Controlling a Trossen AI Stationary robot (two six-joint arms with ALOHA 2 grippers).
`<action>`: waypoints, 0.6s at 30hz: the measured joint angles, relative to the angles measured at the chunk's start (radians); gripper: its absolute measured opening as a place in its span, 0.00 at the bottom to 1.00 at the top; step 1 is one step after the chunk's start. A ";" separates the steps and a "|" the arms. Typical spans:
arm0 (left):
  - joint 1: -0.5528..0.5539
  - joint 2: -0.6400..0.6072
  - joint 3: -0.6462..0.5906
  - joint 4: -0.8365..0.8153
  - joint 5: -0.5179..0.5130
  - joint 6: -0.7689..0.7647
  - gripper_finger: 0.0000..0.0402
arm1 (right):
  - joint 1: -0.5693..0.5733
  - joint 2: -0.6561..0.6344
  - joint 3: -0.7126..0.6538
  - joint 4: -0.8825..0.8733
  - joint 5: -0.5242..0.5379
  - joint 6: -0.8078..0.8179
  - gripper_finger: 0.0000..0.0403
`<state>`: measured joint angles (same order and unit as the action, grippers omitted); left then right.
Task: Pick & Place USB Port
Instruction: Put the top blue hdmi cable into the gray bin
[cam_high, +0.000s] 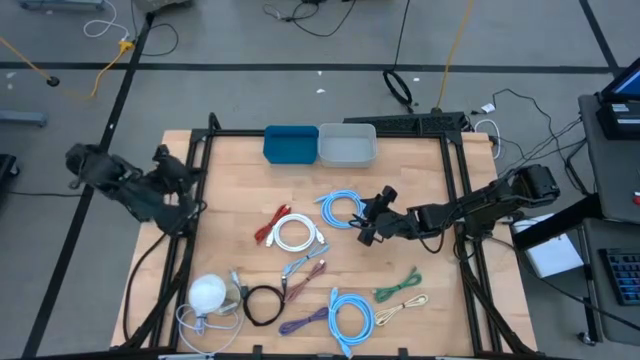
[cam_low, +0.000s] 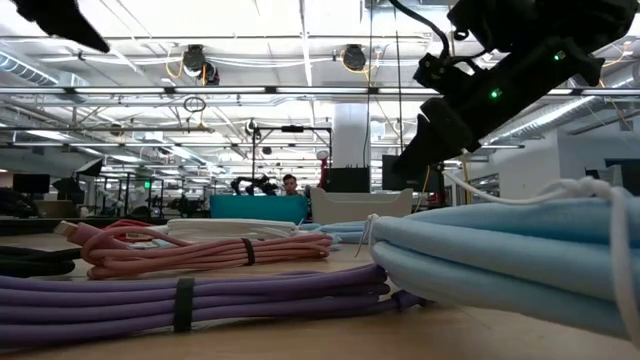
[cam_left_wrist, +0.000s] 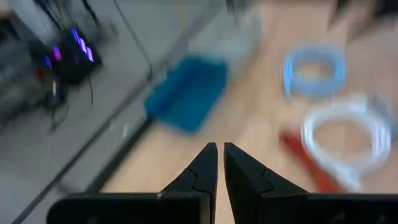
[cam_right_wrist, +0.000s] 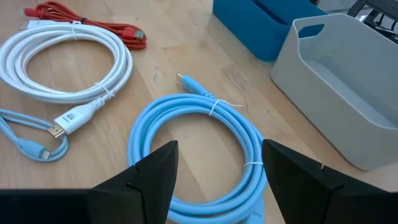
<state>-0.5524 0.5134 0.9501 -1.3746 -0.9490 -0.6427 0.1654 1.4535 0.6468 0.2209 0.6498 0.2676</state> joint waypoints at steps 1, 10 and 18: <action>0.000 -0.042 -0.030 0.073 -0.014 0.083 0.08 | 0.000 0.000 0.000 0.000 0.000 0.000 0.56; 0.061 -0.080 -0.240 0.699 0.187 0.733 0.08 | 0.000 0.000 0.000 0.070 -0.018 -0.094 0.56; 0.338 0.094 -0.186 0.628 0.503 0.811 0.08 | 0.006 -0.052 0.000 0.068 -0.157 -0.147 0.56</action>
<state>-0.2147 0.6076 0.7637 -0.7466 -0.4458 0.1684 0.1719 1.4013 0.6468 0.2888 0.4925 0.1204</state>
